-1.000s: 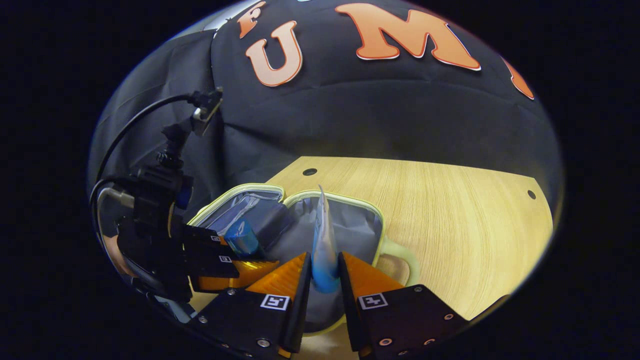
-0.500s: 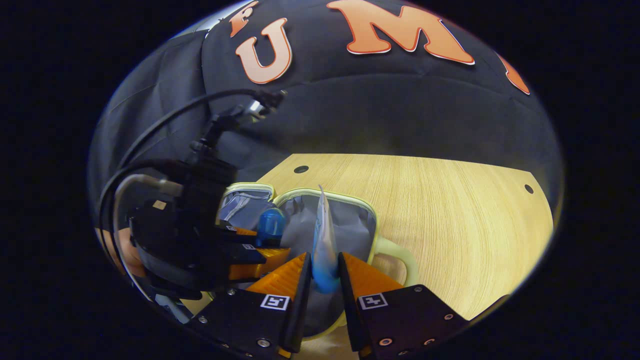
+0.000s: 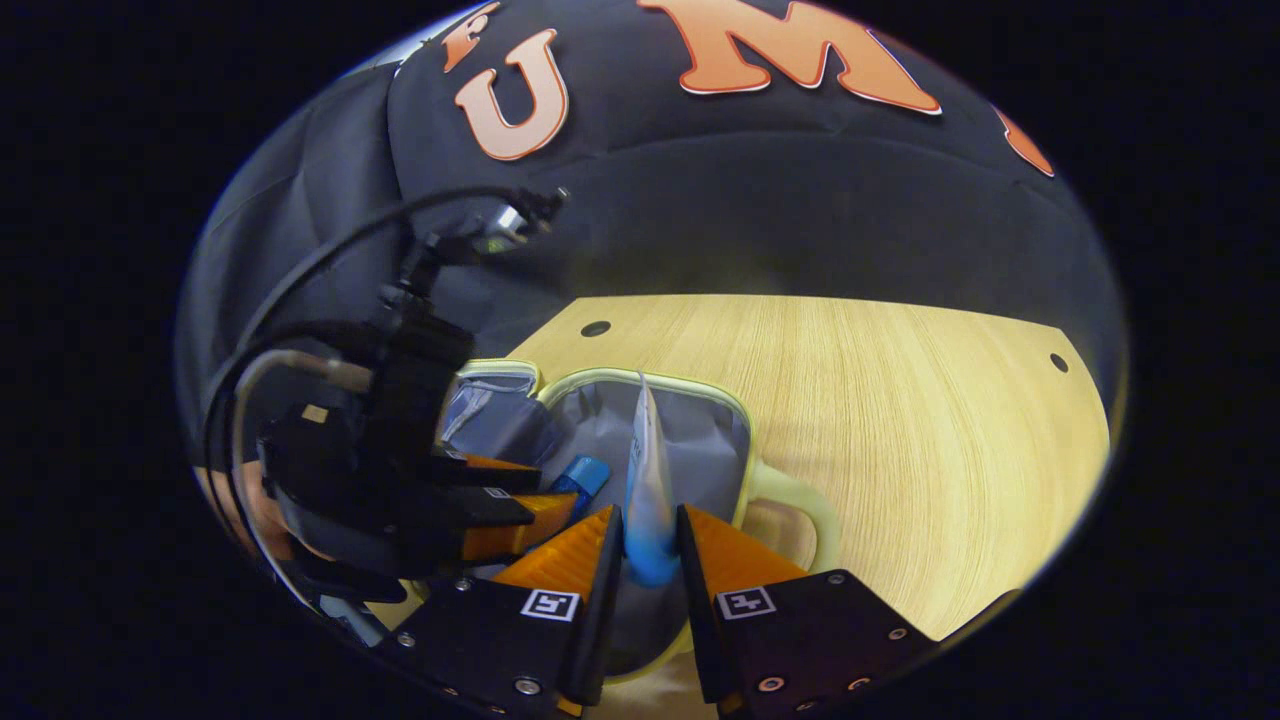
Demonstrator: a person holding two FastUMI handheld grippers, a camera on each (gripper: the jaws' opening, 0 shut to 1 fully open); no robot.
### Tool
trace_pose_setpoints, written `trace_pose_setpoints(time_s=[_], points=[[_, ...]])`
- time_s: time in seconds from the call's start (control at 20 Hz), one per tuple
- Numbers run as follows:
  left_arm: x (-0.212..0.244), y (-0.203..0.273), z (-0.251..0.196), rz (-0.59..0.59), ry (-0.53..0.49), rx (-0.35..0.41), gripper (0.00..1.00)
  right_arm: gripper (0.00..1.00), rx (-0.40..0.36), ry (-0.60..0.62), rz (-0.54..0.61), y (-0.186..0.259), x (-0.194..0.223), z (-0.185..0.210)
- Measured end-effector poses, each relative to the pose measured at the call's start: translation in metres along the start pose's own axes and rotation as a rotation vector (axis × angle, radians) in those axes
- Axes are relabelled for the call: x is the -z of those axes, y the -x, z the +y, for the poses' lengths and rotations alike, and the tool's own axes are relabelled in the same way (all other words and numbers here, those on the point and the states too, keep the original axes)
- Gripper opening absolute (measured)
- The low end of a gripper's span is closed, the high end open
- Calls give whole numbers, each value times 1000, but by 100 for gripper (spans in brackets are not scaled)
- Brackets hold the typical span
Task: First open the suitcase, pack the skin care products into it, and then close the suitcase.
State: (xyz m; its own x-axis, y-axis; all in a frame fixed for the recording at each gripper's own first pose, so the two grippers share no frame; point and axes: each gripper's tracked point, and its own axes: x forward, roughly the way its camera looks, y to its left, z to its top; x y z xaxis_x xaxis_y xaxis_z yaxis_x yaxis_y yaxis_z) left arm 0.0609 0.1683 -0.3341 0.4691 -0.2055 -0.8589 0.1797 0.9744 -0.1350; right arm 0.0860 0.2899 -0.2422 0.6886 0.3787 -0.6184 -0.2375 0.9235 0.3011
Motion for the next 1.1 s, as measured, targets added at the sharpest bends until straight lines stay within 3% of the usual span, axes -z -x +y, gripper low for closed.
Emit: trace_pose_setpoints(time_s=[0.25,0.35,0.65,1.1], points=[[-19,28,31,-125,-42,-91,67,36,28,-1,76,-13,18,1],[-26,44,43,-167,-41,-130,94,36,28,-19,111,-18,26,0],[-24,71,96,-263,57,-263,93,36,56,-65,199,-33,39,5],[18,108,188,-290,275,-473,92,38,136,-158,294,-52,43,4]])
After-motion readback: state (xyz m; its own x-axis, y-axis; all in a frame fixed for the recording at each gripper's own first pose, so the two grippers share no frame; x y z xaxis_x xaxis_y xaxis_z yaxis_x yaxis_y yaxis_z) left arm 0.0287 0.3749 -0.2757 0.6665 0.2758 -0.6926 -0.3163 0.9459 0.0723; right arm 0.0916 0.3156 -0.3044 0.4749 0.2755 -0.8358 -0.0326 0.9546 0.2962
